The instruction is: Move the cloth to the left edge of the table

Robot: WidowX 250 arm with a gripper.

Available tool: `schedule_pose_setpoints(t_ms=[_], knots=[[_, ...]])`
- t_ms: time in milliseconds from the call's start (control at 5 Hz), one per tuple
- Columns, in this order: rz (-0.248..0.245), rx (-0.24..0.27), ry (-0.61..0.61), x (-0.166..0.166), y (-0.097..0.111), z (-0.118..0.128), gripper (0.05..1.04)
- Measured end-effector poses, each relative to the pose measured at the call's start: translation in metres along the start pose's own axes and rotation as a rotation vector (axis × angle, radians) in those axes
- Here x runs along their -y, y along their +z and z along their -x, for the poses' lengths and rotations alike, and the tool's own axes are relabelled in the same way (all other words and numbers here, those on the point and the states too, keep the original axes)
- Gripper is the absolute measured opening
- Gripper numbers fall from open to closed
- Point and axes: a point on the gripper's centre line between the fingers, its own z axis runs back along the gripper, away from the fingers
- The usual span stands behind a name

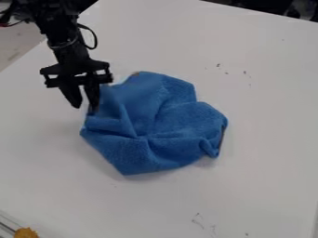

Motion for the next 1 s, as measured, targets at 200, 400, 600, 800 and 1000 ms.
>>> schedule_pose_setpoints(t_ms=[200,400,600,800,1000], knots=[[-0.074,-0.014,0.077,-0.013,0.004,0.013,0.845],[-0.114,-0.02,0.124,-0.025,0.004,0.021,1.009],[-0.149,-0.042,0.131,-0.026,0.01,0.026,1.005],[-0.159,-0.068,0.054,-0.01,0.023,0.018,1.0],[-0.135,-0.046,-0.026,0.017,0.029,0.008,1.0]])
